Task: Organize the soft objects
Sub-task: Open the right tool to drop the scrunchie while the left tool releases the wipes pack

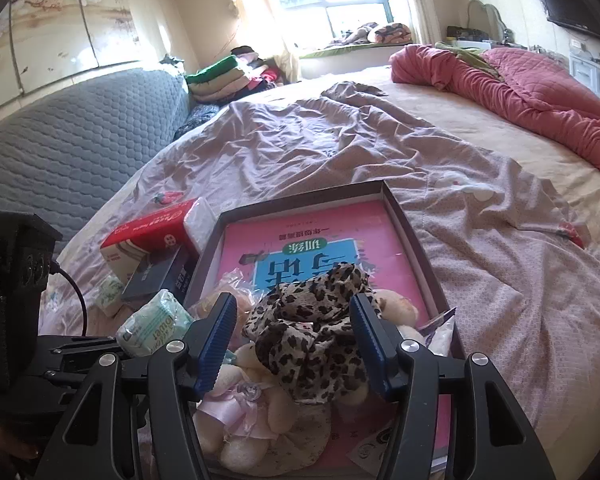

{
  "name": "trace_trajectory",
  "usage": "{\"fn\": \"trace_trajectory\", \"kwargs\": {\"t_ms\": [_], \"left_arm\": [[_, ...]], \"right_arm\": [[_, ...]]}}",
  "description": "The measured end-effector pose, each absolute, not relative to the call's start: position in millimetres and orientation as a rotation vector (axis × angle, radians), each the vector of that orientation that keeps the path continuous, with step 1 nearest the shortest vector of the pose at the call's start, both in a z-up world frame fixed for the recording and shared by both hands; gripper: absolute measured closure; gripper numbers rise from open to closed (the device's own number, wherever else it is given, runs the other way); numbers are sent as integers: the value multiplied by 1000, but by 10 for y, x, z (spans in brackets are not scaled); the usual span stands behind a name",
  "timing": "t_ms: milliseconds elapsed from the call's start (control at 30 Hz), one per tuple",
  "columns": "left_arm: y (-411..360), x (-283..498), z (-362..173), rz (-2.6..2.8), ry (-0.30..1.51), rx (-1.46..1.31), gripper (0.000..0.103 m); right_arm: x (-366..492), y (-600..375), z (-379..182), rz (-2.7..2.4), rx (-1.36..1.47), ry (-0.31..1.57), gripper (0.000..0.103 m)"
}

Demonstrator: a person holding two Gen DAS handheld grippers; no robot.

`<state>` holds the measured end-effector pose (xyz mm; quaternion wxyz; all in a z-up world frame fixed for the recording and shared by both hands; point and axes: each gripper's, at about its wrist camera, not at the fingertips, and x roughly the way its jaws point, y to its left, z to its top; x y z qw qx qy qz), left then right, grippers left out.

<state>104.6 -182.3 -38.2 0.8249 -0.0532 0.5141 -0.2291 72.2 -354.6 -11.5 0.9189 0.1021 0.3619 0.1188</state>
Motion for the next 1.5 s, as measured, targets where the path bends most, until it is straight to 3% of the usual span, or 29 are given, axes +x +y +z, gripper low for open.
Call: {"fn": "trace_trajectory", "kwargs": {"t_ms": [367,467,567,700,1500], "left_arm": [[-1850,1097,-392,-401,1088,-20,67],[-1888,1077,-418,-403,1101,2,59],[-1895,1061,-409,-412,1099,-5,58],[-1890,1052,-373,-416,1092,-8,55],[-1841,975,-110,-399,1036,-4,39]], "right_arm": [[713,-3596,-119,238,227,741,42],[707,-3606,-112,236,228,738,42],[707,-3614,-109,234,232,736,42],[705,-3636,-112,224,238,735,35],[676,-3743,-83,175,253,718,29]]}}
